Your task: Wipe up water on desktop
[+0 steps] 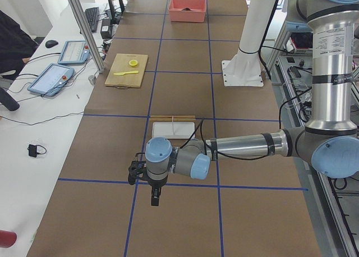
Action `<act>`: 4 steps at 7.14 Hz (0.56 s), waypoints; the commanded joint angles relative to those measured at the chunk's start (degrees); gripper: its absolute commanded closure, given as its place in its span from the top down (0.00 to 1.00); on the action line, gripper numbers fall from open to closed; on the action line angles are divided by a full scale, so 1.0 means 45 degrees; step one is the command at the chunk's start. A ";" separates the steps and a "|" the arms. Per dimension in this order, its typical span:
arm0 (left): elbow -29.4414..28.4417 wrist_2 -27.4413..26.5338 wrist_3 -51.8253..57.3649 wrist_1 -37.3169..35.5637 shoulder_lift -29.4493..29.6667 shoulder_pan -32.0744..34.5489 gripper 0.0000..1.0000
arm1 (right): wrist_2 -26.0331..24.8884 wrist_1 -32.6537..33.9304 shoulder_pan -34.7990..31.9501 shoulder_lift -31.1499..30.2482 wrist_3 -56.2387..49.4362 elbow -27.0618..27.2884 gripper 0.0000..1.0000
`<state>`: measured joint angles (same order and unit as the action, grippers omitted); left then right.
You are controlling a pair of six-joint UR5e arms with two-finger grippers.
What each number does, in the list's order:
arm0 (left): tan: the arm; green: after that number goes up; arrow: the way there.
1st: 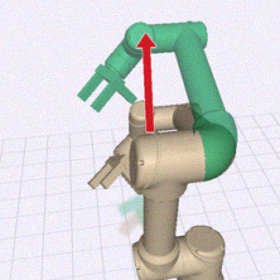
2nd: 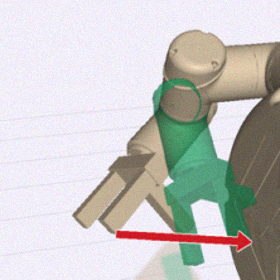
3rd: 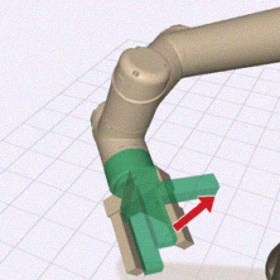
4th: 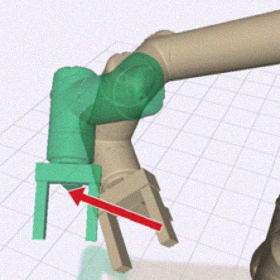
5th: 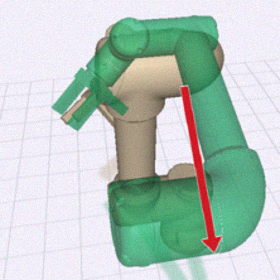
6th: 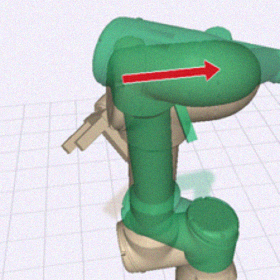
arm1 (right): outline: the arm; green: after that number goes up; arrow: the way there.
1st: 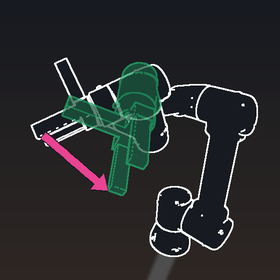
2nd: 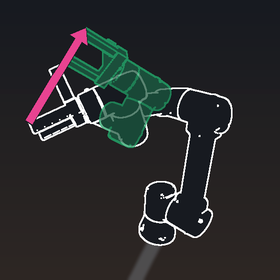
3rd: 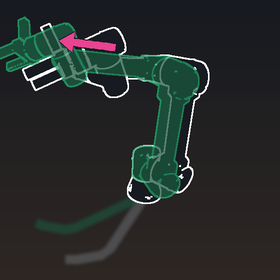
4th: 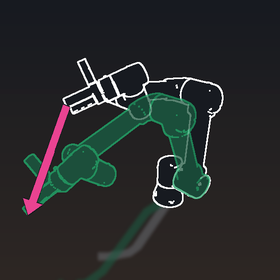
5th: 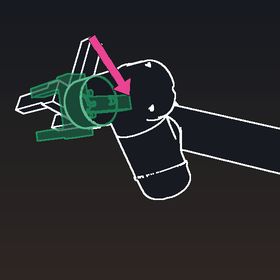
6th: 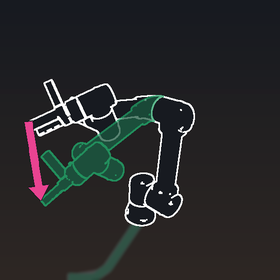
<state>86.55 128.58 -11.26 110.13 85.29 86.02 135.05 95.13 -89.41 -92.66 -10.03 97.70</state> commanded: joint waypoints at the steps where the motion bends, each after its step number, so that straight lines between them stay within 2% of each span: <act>1: 0.0876 0.0234 -0.0232 -0.1180 0.0071 0.0006 0.98 | 0.0400 -0.0374 -0.0033 0.0258 0.0997 -0.0633 1.00; 2: 0.2101 0.0234 -0.0193 -0.2719 -0.0083 0.0025 0.98 | 0.0380 -0.1267 -0.0033 0.0317 0.1037 -0.1333 1.00; 3: 0.2771 0.0234 -0.0193 -0.3218 -0.0259 0.0045 0.98 | 0.0380 -0.1837 -0.0033 0.0511 0.1192 -0.1979 1.00; 4: 0.2932 0.0254 -0.0096 -0.3184 -0.0609 0.0064 0.98 | 0.0399 -0.1842 -0.0033 0.0668 0.1619 -0.2120 1.00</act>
<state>97.44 129.65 -12.04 97.42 84.09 86.20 136.76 88.23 -89.56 -90.55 -4.55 90.06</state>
